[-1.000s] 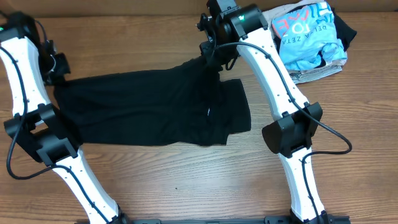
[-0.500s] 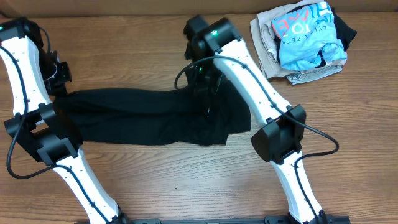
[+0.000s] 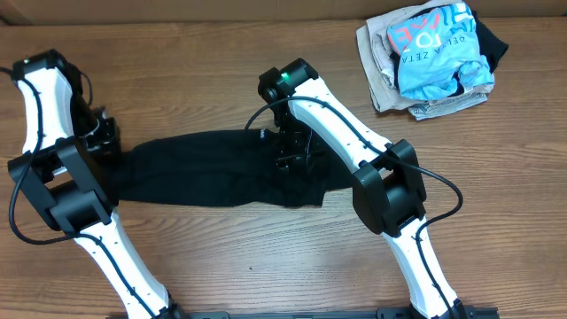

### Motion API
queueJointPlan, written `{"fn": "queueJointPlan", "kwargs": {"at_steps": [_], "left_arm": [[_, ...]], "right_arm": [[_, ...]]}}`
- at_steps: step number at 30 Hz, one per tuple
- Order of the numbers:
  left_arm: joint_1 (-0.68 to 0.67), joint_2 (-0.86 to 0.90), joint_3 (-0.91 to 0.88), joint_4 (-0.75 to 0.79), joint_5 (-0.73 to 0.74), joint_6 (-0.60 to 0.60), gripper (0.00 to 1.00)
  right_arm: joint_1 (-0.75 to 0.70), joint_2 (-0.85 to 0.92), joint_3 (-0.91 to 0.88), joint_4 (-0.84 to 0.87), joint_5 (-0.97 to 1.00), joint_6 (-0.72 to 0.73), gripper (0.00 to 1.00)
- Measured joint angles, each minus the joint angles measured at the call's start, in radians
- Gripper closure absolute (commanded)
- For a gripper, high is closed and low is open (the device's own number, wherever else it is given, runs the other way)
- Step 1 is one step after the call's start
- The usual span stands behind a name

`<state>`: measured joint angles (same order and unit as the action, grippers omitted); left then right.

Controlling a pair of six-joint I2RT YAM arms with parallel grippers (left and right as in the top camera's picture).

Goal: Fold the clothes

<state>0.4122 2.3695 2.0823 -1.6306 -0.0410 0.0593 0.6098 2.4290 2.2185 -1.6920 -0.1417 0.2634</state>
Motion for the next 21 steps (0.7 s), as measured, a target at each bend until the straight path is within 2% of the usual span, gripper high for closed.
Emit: {"fn": "queueJointPlan", "kwargs": {"at_steps": [6,11,14,17,21], "left_arm": [[0.0,0.0,0.019,-0.038,0.058,0.022,0.34],[0.0,-0.028,0.082,-0.052,0.133,0.053,0.21],[0.0,-0.114,0.085,-0.05,0.156,0.058,0.15],[0.0,-0.245,0.093,-0.049,0.169,0.058,0.15],[0.0,-0.441,0.108,-0.053,0.18,0.056,0.15]], "right_arm": [[-0.016,-0.038,0.001,-0.001,0.015,-0.008,0.4],[-0.053,-0.222,0.004,0.001,0.02,-0.025,0.29],[-0.061,-0.38,0.016,-0.001,0.025,-0.029,0.27],[-0.053,-0.529,0.035,-0.003,0.026,-0.023,0.27],[-0.031,-0.639,0.044,-0.004,0.03,0.0,0.27]]}}
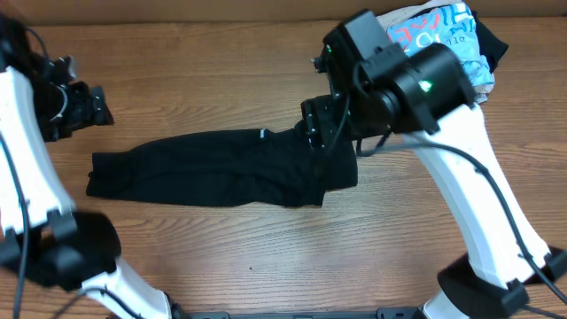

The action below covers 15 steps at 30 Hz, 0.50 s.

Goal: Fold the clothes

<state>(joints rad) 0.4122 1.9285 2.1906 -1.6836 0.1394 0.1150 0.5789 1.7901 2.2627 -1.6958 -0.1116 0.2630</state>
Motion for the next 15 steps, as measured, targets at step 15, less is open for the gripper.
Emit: {"fn": "queueJointPlan", "kwargs": {"at_steps": [15], "left_arm": [[0.039,-0.33,-0.474,0.294,-0.016,-0.007,0.0]], "right_arm": [[0.156,0.005,-0.318,0.125,0.116,0.123,0.24]]}}
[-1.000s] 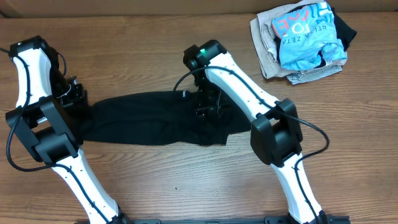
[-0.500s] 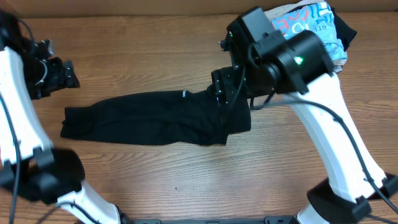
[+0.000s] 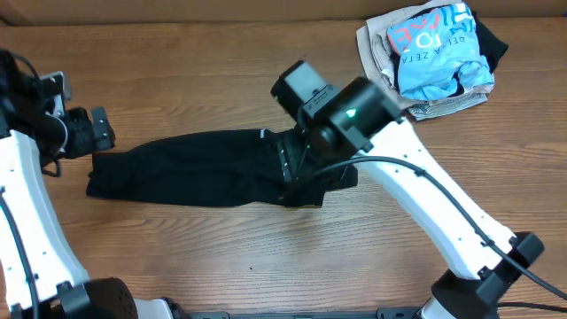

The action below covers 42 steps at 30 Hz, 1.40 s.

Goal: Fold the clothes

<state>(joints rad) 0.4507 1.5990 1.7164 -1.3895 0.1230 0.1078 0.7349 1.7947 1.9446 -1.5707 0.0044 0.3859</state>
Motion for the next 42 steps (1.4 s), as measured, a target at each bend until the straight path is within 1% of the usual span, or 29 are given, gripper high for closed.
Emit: {"fn": "queueJointPlan", "kwargs": {"at_steps": [3,4,6,8,10,16,22,29,32,34,36,37,40,42], "left_arm": [[0.045,0.034,-0.146,0.127,-0.004,0.002,0.0],[0.058,0.046,-0.182,0.166,-0.003,0.011,0.0],[0.076,0.068,-0.224,0.216,-0.001,0.041,0.0],[0.083,0.093,-0.249,0.264,0.005,0.095,0.0],[0.081,0.119,-0.254,0.312,0.01,0.132,0.0],[0.08,0.232,-0.255,0.42,0.016,0.188,0.0],[0.08,0.352,-0.256,0.455,-0.004,0.211,0.0],[0.08,0.428,-0.257,0.463,-0.023,0.233,0.0],[0.08,0.458,-0.257,0.465,-0.025,0.235,0.02],[0.08,0.472,-0.257,0.465,-0.026,0.236,0.05],[0.08,0.481,-0.257,0.465,-0.026,0.235,0.12],[0.08,0.481,-0.257,0.464,-0.026,0.235,0.22],[0.08,0.483,-0.257,0.462,-0.022,0.23,0.46],[0.08,0.483,-0.257,0.461,-0.016,0.203,0.68]], "right_arm": [[0.001,0.002,-0.077,0.043,-0.007,-0.002,0.21],[0.001,0.002,-0.102,0.054,-0.012,-0.006,0.18],[0.001,0.002,-0.134,0.072,-0.028,-0.018,0.17],[0.001,0.003,-0.165,0.095,-0.055,-0.032,0.12],[0.001,0.003,-0.196,0.116,-0.079,-0.05,0.1],[0.001,0.003,-0.304,0.156,-0.122,-0.073,0.09],[0.001,0.004,-0.369,0.185,-0.132,-0.08,0.09],[0.001,0.004,-0.371,0.2,-0.132,-0.084,0.1],[0.0,0.004,-0.371,0.214,-0.132,-0.084,0.11],[0.0,0.004,-0.371,0.223,-0.132,-0.084,0.13],[-0.003,0.004,-0.371,0.23,-0.132,-0.084,0.15],[-0.007,0.004,-0.371,0.235,-0.133,-0.086,0.16],[-0.031,0.004,-0.371,0.242,-0.136,-0.087,0.21],[-0.059,0.004,-0.371,0.242,-0.136,-0.089,0.25]]}}
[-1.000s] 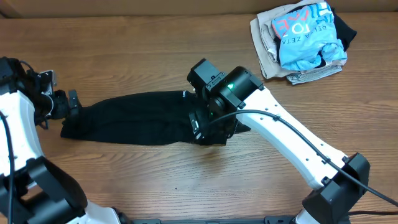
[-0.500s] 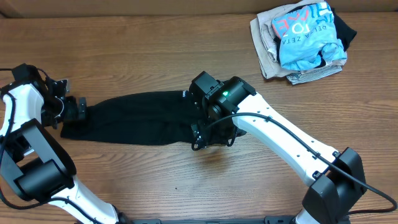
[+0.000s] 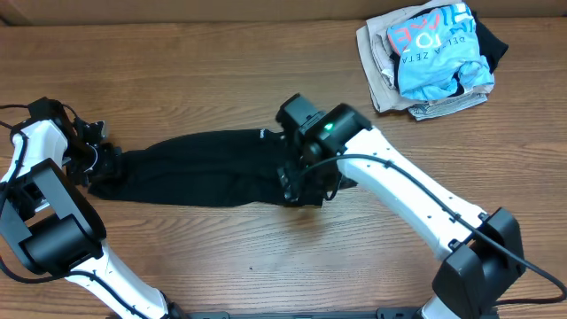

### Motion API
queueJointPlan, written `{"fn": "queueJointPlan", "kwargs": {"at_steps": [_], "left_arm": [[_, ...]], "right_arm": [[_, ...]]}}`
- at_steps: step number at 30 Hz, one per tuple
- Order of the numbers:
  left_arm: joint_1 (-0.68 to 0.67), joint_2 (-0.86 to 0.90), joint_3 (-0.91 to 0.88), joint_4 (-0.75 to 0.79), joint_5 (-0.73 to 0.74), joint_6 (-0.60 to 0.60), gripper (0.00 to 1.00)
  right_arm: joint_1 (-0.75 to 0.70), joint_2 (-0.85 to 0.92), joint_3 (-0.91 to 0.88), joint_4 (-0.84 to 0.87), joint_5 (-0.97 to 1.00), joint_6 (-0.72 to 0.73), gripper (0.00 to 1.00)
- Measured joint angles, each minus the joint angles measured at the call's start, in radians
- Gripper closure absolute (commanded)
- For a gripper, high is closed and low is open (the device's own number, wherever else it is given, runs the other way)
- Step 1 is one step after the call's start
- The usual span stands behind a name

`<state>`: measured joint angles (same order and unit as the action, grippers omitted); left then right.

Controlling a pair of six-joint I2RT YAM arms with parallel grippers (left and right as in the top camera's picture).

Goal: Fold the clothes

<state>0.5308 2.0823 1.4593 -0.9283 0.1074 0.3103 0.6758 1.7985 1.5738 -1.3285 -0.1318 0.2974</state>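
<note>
A black garment (image 3: 204, 177) lies stretched left to right across the wooden table, roughly flat with some creases. My left gripper (image 3: 99, 159) is low at the garment's left end, touching its edge. My right gripper (image 3: 299, 186) is down on the garment's right end near its lower corner. The wrist covers the right fingers, and the left fingers are too dark against the cloth to read.
A pile of other clothes (image 3: 430, 58), with a light blue printed shirt on top, sits at the back right. The table's far edge (image 3: 177, 19) runs along the top of the view.
Both arms have come down. My left gripper was above and left of the garment's left end and is now on it. My right gripper is a little lower on the right end.
At first both grippers were low at the two ends of the black garment. Then both arms were raised, with the garment lying spread on the table. Then they hovered closer to its ends. Now both are down on the left and right ends again.
</note>
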Motion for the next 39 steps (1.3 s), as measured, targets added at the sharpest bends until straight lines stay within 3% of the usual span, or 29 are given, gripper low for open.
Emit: {"fn": "queueJointPlan", "kwargs": {"at_steps": [1,2,8,12,20,24,39], "left_arm": [[0.0,0.0,0.0,-0.002,0.005,-0.014,0.85],[0.0,0.0,0.0,-0.004,0.01,-0.027,0.96],[0.0,-0.002,0.013,-0.04,0.015,-0.13,0.96],[0.002,0.024,0.09,-0.188,0.004,-0.185,0.96],[0.003,0.043,0.5,-0.526,-0.022,-0.208,0.96],[-0.027,0.043,0.609,-0.611,-0.031,-0.208,0.96],[-0.509,0.043,0.622,-0.68,0.028,-0.213,0.96]], "right_arm": [[-0.016,0.0,0.0,-0.001,0.0,-0.001,0.26],[-0.037,0.0,0.001,-0.006,-0.001,-0.002,0.26],[-0.192,0.0,0.069,-0.037,-0.003,-0.01,0.26],[-0.314,-0.018,0.124,-0.035,-0.011,-0.013,0.26],[-0.442,-0.05,0.138,-0.072,-0.018,-0.032,0.26],[-0.467,-0.05,0.138,-0.071,-0.021,-0.038,0.25],[-0.544,-0.05,0.139,-0.03,-0.019,-0.06,0.18]]}}
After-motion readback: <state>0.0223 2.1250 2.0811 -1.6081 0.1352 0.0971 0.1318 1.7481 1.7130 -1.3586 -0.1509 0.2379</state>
